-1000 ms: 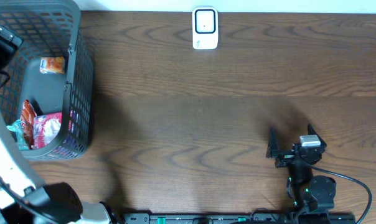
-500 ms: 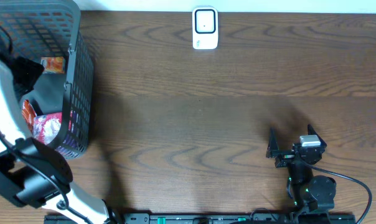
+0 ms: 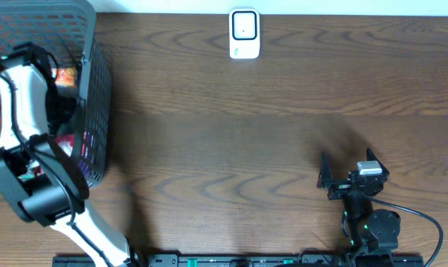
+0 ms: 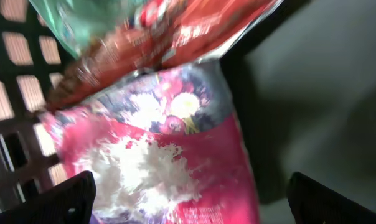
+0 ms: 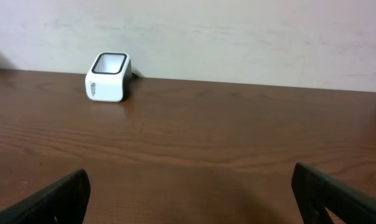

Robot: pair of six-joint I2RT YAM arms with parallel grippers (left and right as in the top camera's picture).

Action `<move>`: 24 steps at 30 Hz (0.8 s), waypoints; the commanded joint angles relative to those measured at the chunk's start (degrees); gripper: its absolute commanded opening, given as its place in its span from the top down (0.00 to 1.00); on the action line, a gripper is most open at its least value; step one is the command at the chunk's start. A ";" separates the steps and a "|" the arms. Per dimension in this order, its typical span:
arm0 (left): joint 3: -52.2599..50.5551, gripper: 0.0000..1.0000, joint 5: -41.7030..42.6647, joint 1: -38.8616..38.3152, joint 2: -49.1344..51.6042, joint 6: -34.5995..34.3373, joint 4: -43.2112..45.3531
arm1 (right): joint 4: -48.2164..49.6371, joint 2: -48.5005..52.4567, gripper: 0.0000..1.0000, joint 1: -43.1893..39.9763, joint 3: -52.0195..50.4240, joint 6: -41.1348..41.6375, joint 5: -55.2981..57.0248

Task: Scan the item barcode
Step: 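Grasp the pink-purple snack bag with the left gripper and lift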

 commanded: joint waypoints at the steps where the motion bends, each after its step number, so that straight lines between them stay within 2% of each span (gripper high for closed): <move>1: -2.27 0.02 -1.86 -0.33 1.92 -5.44 0.13 | -0.09 -0.35 0.01 -0.39 -0.22 -0.46 0.09; 12: -4.79 0.01 -2.21 -0.39 6.51 -3.87 2.32 | -0.09 -0.35 0.01 -0.39 -0.22 -0.46 0.09; 13: -4.92 0.07 -2.19 -0.39 6.99 -3.37 2.32 | -0.09 -0.35 0.01 -0.39 -0.22 -0.46 0.09; 16: -5.90 0.50 -2.19 -0.39 8.28 -2.75 2.32 | -0.09 -0.35 0.01 -0.39 -0.22 -0.46 0.09; 18: -6.71 0.58 -2.19 -0.39 8.92 -2.75 2.29 | -0.09 -0.35 0.01 -0.39 -0.22 -0.46 0.09; 20: -7.48 0.75 -2.19 -0.39 9.09 -2.75 2.29 | -0.09 -0.35 0.01 -0.39 -0.22 -0.46 0.09; 21: -7.67 0.92 -2.16 -0.39 9.07 -2.75 2.27 | -0.09 -0.35 0.01 -0.39 -0.22 -0.46 0.09; 24: -6.97 0.93 -2.16 -0.31 8.46 -1.05 1.92 | -0.09 -0.35 0.01 -0.39 -0.22 -0.46 0.09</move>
